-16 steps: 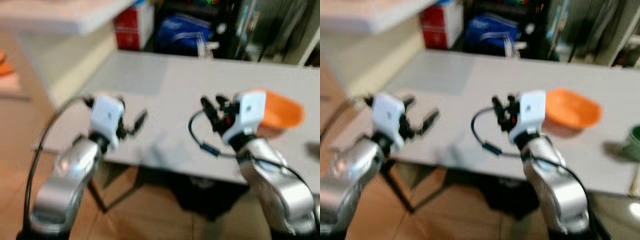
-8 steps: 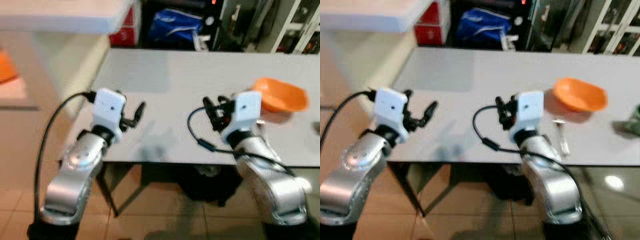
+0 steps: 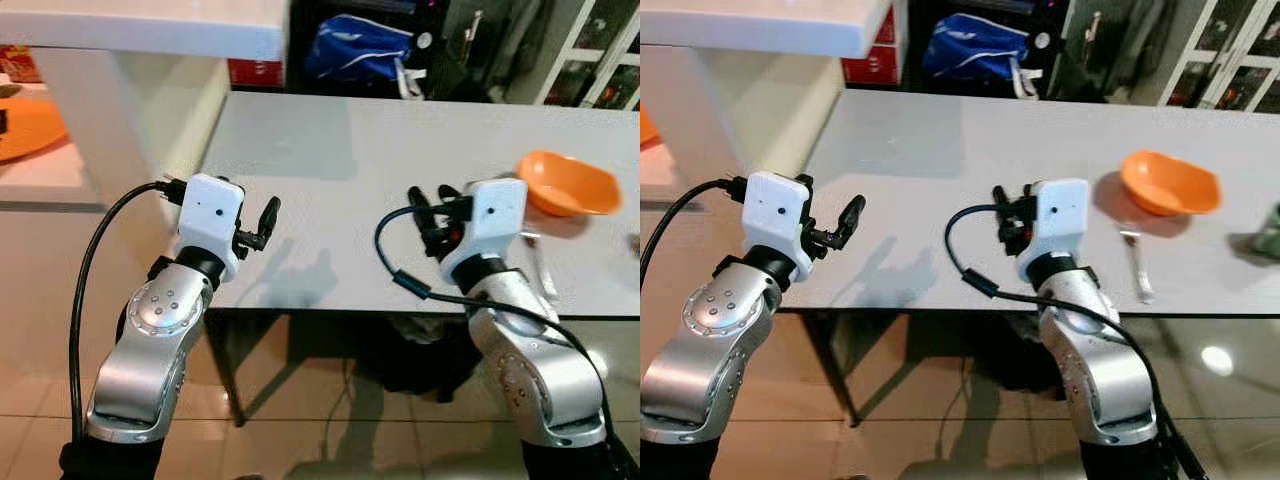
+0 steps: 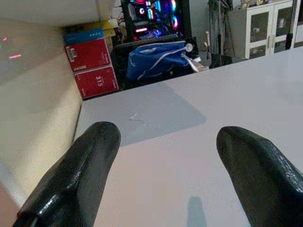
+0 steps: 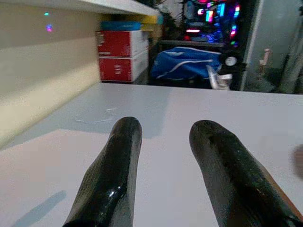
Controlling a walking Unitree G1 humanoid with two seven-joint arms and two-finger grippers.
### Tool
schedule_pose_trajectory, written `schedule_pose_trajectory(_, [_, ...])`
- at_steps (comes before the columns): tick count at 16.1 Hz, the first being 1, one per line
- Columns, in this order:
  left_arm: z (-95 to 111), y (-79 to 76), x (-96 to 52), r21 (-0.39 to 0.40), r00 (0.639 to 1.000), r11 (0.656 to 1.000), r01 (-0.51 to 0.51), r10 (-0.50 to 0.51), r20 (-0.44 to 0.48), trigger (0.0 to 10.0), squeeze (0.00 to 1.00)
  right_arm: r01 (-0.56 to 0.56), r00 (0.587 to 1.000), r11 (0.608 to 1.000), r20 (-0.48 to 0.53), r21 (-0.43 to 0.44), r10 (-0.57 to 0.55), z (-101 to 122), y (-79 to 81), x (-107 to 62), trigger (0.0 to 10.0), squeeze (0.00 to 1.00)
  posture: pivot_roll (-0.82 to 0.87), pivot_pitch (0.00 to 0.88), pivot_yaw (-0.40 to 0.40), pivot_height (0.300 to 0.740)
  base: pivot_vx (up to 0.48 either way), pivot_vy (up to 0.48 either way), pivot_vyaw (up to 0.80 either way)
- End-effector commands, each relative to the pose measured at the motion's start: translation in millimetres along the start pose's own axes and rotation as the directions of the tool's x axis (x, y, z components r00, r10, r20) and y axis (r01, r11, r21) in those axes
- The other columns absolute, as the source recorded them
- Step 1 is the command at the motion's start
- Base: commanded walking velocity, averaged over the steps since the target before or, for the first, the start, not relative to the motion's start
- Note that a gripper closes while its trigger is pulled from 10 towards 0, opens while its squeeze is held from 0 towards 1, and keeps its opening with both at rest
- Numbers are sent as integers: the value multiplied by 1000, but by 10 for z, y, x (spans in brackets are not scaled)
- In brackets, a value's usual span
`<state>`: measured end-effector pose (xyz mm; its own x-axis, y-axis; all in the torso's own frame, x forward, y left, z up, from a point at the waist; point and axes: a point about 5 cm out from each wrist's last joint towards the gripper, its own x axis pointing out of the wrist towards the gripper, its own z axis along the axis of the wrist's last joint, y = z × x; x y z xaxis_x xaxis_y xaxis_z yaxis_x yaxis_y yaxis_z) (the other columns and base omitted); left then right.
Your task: Setting the table
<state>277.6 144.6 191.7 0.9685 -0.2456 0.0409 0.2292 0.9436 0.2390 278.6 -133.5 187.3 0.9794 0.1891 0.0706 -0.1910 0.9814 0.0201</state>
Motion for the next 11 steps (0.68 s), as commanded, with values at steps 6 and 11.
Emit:
schedule_pose_trajectory(6, [44,-66,59,-15,1000,1000,-17,17,8,10000,0,110,994,993,-7,-46,-110,33,-329,27,10000,0,-30,25,-12,740,0,-480,0])
schedule_pose_trajectory(11, [47,-117,68,-24,1000,1000,-12,12,12,10000,0,134,991,989,5,-68,-134,35,-432,15,10000,0,-34,23,-16,740,0,-480,0])
